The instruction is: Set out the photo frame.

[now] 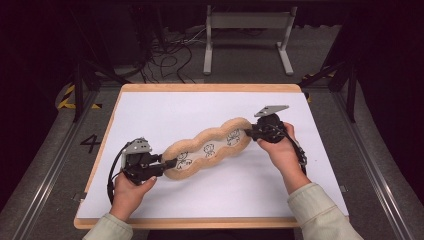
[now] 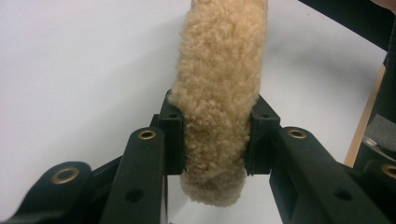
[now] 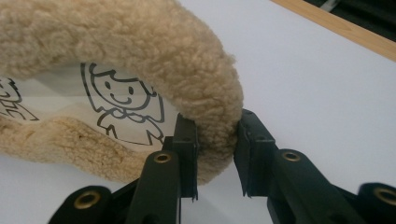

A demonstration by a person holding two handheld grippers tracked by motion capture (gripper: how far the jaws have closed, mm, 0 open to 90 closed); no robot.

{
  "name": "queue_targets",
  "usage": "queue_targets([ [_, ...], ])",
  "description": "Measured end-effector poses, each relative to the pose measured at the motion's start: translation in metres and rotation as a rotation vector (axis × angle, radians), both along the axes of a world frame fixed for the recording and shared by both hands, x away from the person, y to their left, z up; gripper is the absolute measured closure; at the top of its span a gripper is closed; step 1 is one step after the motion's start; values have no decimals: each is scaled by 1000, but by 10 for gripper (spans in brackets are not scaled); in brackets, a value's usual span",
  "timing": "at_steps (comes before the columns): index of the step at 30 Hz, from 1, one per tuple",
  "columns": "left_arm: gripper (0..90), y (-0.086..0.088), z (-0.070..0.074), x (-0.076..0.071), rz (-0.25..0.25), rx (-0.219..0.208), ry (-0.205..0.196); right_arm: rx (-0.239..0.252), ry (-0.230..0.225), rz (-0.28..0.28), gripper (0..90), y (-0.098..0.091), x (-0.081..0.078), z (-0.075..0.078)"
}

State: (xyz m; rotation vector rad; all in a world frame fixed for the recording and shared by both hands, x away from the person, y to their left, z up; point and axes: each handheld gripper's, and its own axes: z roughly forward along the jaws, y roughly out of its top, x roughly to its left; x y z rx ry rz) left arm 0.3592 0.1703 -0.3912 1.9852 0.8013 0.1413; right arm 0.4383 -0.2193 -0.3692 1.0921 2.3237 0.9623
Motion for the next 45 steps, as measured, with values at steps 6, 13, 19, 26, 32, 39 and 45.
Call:
queue_targets([
  [6, 669, -11, 5, 15, -93, -5, -9, 20, -14, -60, 720, -22, -23, 4],
  [13, 666, -16, 4, 36, -159, -30, 15, 50, -32, -105, 716, -40, -50, 12],
  [19, 664, -17, 2, 48, -185, -42, 18, 86, -41, -131, 712, -49, -70, 12],
  [26, 663, -23, -5, 61, -226, -37, 42, 100, -43, -153, 710, -54, -85, 4],
  [32, 662, -27, -12, 66, -245, -17, 55, 120, -20, -166, 710, -58, -91, -7],
  [39, 661, -32, -19, 71, -269, 13, 99, 142, 25, -175, 709, -64, -98, -21],
  [45, 658, -32, -21, 71, -282, 13, 145, 153, 39, -178, 710, -65, -105, -24],
])
